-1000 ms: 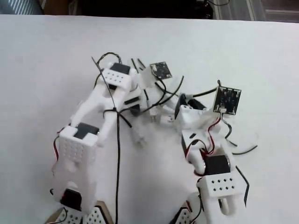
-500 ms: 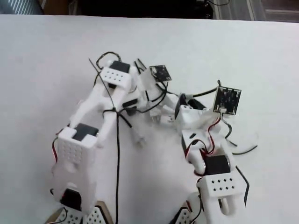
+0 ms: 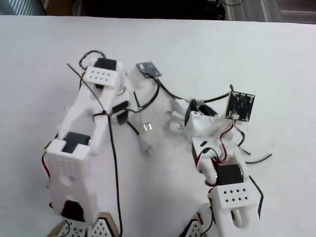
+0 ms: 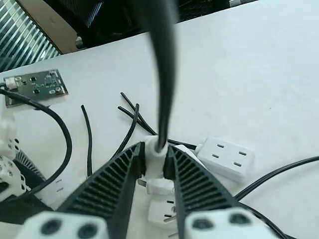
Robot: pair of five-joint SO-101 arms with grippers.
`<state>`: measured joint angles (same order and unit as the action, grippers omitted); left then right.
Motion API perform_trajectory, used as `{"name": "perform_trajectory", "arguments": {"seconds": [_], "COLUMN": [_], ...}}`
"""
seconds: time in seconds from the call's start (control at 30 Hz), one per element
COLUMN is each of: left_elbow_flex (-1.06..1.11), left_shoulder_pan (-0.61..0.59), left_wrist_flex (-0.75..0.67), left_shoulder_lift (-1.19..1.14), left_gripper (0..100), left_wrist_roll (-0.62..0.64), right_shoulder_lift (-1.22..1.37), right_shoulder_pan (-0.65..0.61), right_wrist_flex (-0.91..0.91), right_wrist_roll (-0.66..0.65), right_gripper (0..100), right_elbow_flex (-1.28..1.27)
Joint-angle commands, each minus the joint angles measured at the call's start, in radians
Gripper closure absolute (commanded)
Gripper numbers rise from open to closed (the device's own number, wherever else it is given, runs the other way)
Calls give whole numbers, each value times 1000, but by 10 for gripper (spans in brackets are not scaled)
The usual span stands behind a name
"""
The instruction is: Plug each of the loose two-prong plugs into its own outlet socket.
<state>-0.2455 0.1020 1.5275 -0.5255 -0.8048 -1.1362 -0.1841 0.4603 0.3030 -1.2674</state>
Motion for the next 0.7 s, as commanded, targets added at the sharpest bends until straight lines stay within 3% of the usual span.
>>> {"name": "perform_trajectory", "arguments": {"seconds": [0.0,0.27,0.4,0.5,0.67], "left_elbow_flex": [104,605,795,862,868], "left_shoulder_pan": [-19,-24,-24,-31,-94], "left_wrist_flex": [-17,-348,-486,-535,-528], "left_shoulder_lift": [131,426,549,605,691], "left_gripper": [977,970,824,723,710], "left_wrist_roll": [9,60,87,163,172], "right_shoulder_lift": [-7,-7,-7,-7,-7], "right_shoulder_pan": [7,-16,-25,-24,-24], "right_wrist_flex": [-16,-15,-13,-13,-13], "right_wrist_roll": [-3,-3,-5,-5,-11], "right_gripper": [981,981,981,981,979], "right_elbow_flex": [8,8,8,8,8]}}
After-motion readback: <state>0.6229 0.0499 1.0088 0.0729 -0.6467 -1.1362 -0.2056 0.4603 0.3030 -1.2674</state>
